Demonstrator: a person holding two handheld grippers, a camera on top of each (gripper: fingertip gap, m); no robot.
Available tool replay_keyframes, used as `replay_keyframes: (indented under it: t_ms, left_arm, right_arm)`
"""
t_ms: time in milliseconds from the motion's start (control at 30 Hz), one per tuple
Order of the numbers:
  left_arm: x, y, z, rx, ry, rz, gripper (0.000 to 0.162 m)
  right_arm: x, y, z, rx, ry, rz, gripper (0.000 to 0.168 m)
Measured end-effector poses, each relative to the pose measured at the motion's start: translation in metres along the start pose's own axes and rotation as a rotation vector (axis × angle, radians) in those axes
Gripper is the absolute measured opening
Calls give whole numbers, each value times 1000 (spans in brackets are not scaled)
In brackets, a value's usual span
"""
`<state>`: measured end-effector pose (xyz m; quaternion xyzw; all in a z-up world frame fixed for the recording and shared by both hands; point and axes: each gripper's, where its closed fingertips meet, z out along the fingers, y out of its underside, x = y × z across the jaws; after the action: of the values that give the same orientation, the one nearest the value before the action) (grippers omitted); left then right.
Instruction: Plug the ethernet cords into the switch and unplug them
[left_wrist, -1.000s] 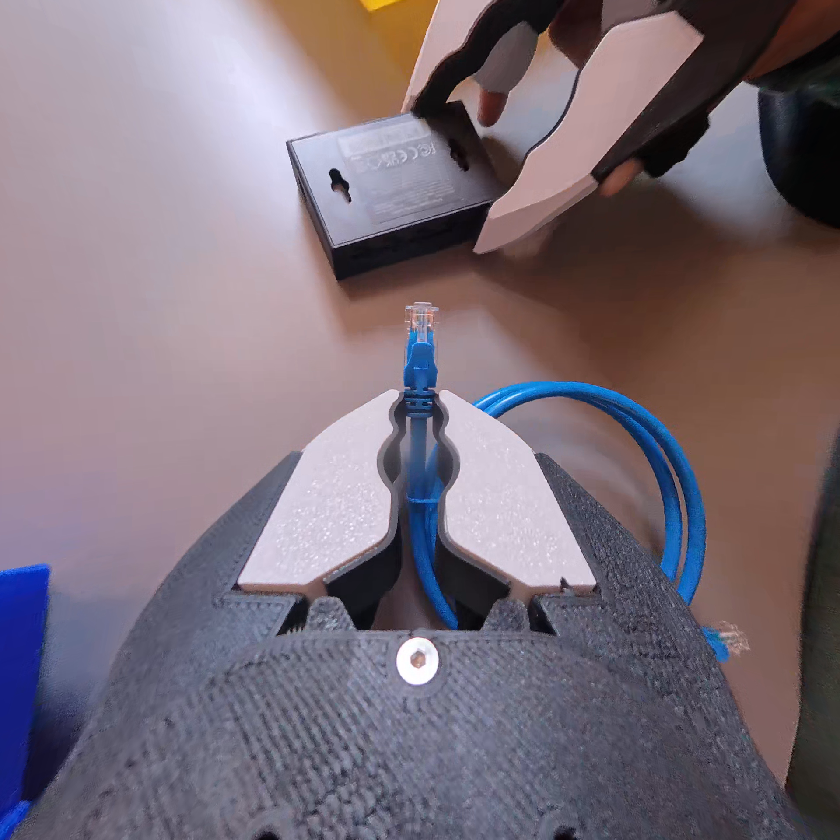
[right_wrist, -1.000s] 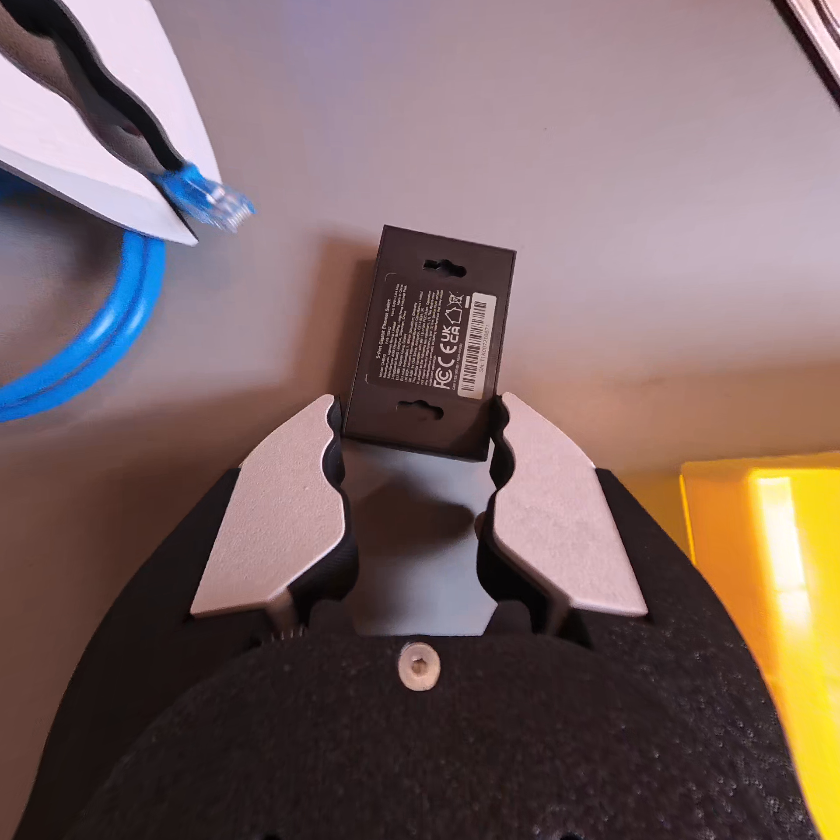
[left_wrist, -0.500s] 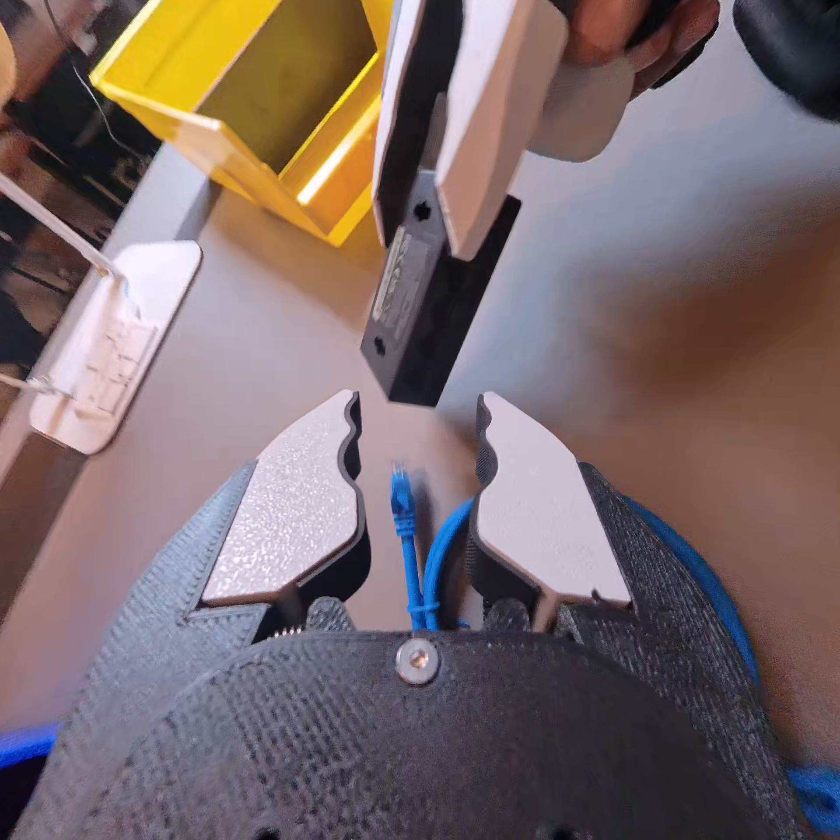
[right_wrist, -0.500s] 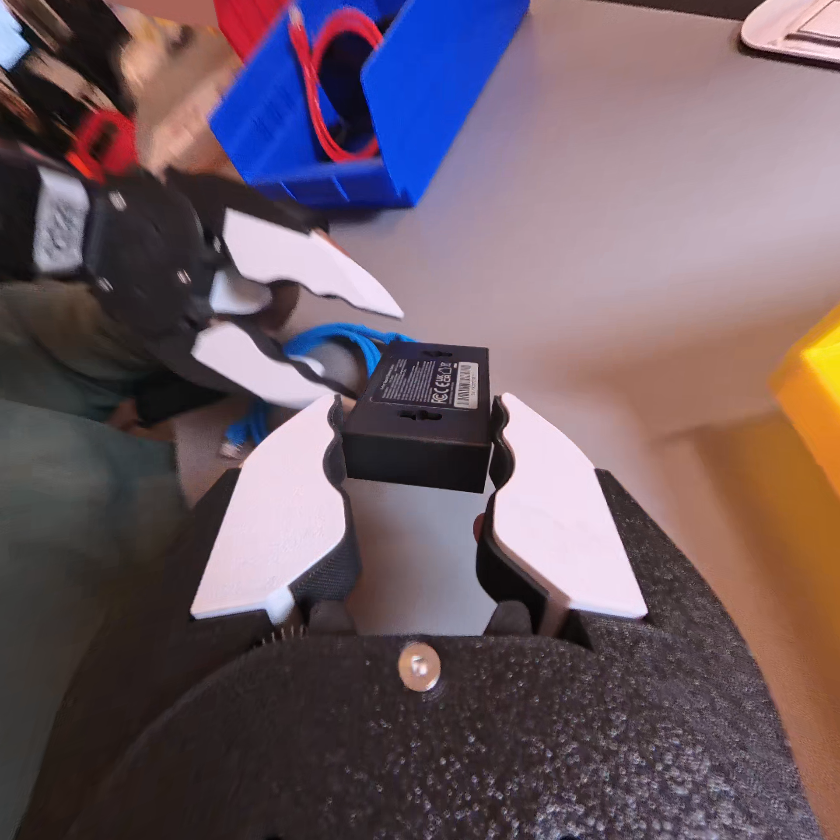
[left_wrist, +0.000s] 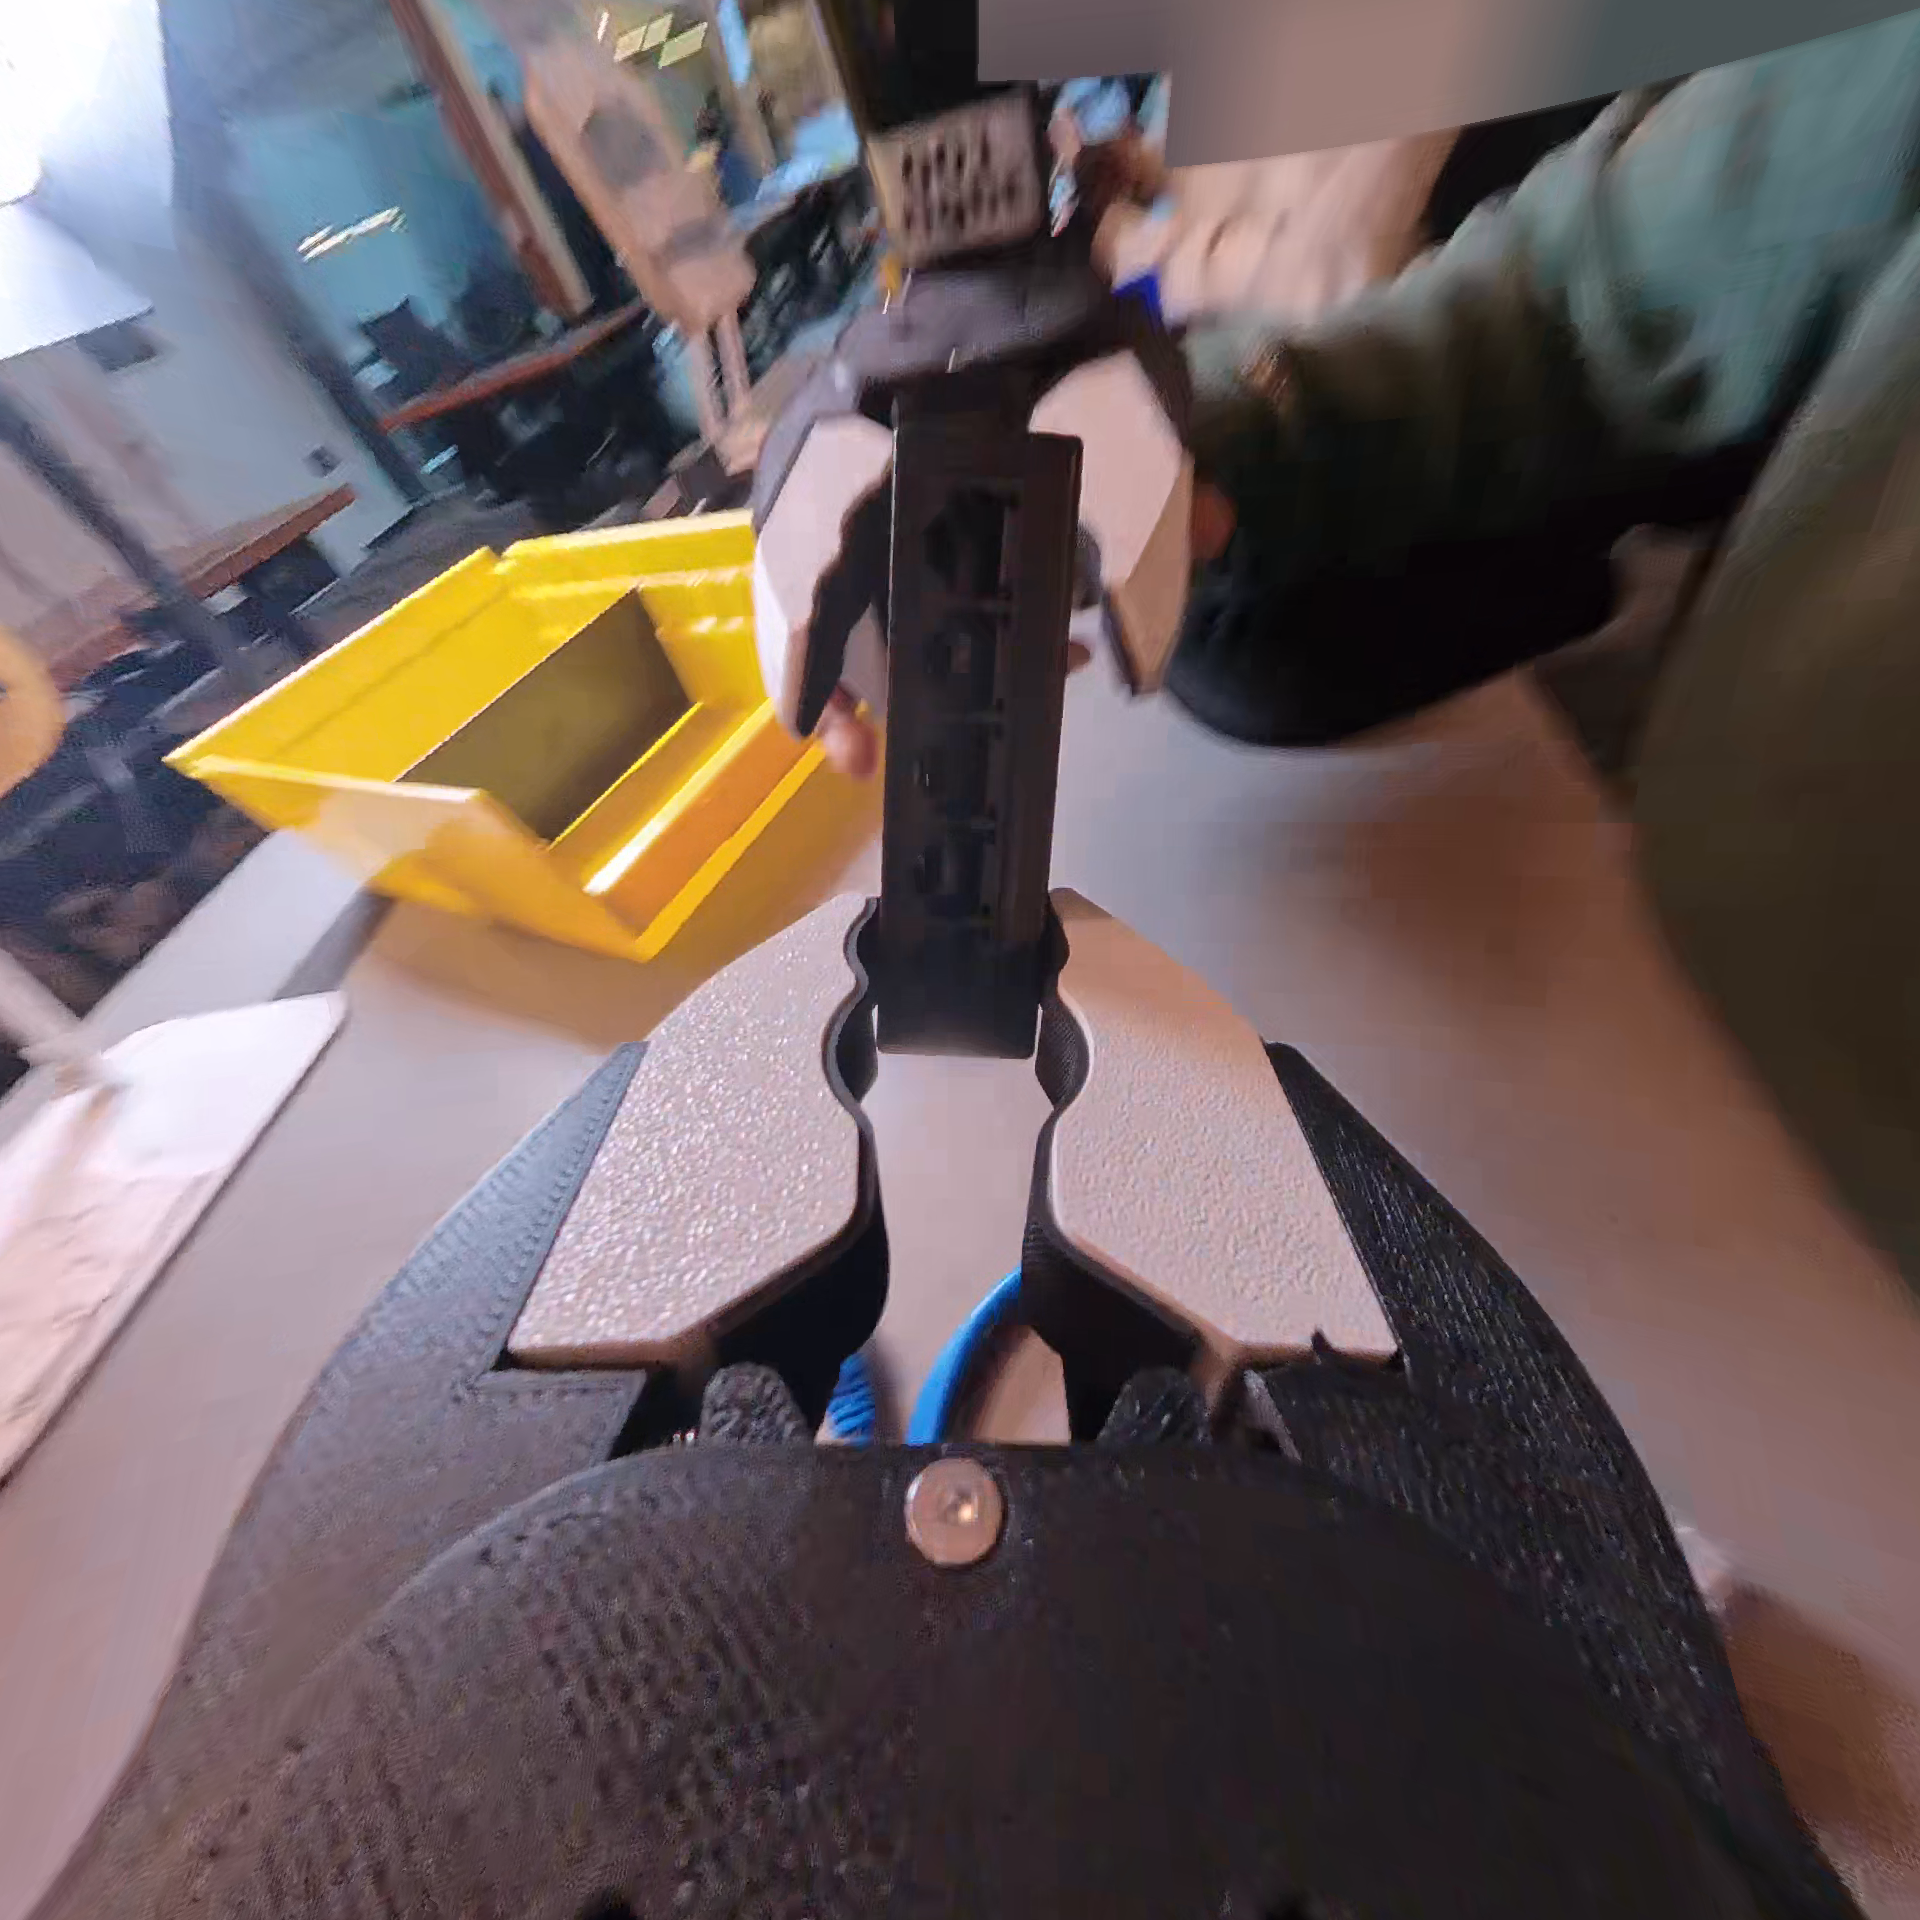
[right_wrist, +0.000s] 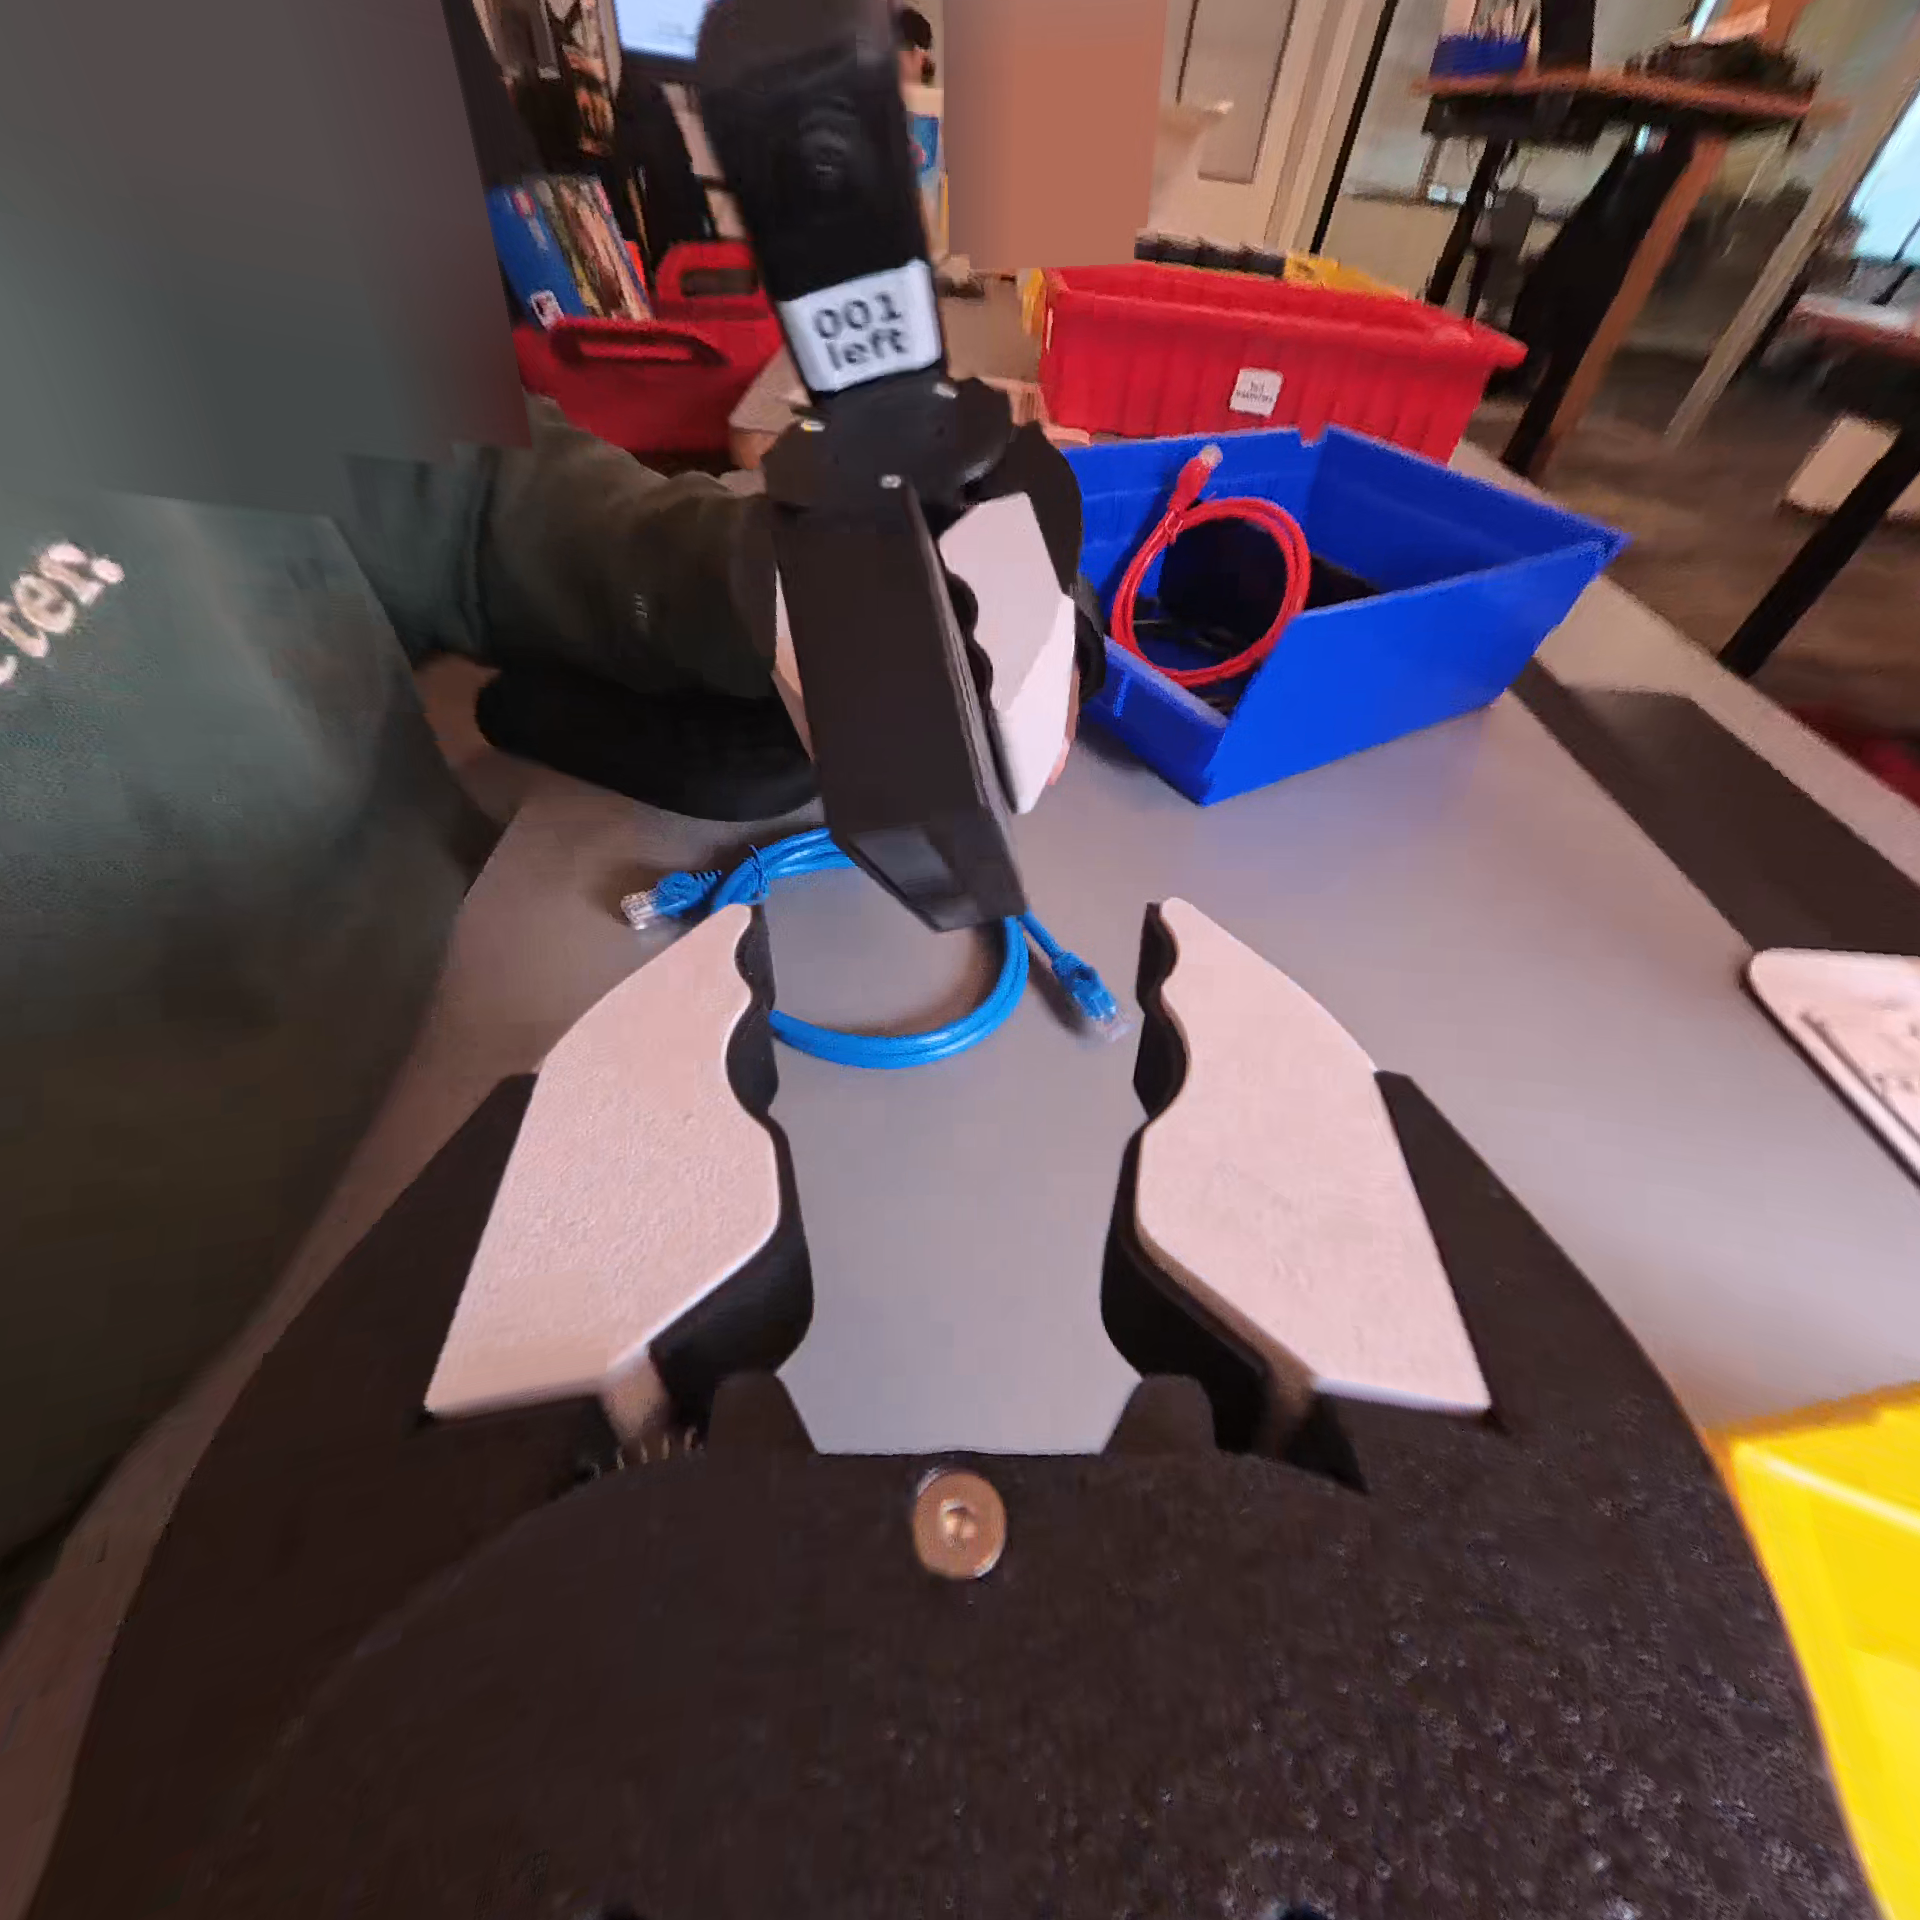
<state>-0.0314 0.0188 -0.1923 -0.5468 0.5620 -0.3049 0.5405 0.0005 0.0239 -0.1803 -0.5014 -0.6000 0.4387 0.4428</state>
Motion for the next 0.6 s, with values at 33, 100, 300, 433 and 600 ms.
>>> replay_keyframes:
  t_ms: [33,100,300,433,600]
  left_arm:
    - [7,-7,-1,58,51,-41,27]
    - [14,-16,2,121,102,-73,27]
    - [19,-13,15,132,128,-91,28]
    - [10,-2,18,33,104,-129,30]
    - [-38,67,-22,-347,-89,-326,28]
  right_arm:
    - [-4,-3,5,24,-9,-20,64]
    - [-14,-10,16,71,-17,-75,57]
    - [-23,-20,27,79,22,-184,29]
    - [-14,-13,24,42,78,-227,29]
    - [10,-9,2,-9,164,-263,29]
